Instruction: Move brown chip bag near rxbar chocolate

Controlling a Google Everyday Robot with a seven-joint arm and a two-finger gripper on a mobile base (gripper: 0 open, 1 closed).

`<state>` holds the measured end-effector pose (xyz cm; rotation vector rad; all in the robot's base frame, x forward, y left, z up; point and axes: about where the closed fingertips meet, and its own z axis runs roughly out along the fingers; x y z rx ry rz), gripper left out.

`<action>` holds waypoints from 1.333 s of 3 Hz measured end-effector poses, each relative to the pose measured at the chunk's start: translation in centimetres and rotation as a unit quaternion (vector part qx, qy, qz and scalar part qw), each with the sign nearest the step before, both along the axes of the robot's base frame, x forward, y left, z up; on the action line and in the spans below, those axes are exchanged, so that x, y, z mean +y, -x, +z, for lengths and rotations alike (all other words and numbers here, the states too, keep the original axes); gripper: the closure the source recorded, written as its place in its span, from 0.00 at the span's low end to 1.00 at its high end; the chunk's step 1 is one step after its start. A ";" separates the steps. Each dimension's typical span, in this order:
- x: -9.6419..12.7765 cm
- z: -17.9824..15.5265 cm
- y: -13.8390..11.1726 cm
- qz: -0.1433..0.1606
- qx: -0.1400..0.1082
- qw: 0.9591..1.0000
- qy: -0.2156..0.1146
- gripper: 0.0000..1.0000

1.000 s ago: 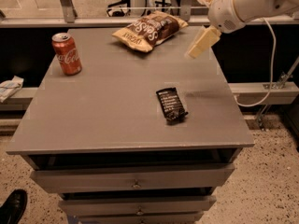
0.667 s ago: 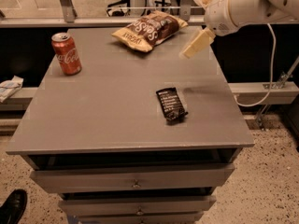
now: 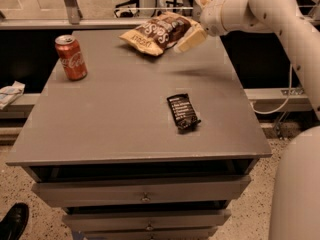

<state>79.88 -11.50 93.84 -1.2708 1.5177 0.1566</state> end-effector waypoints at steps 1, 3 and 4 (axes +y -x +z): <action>1.2 -1.8 -4.2 -0.008 0.020 1.000 -0.006 0.00; 2.7 -4.7 -7.2 -0.024 0.066 0.997 -0.009 0.00; 3.8 -5.9 -8.0 -0.022 0.085 0.996 -0.013 0.07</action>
Offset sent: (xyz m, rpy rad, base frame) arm 0.0992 0.0152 -0.0383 0.0114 0.1441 -0.0671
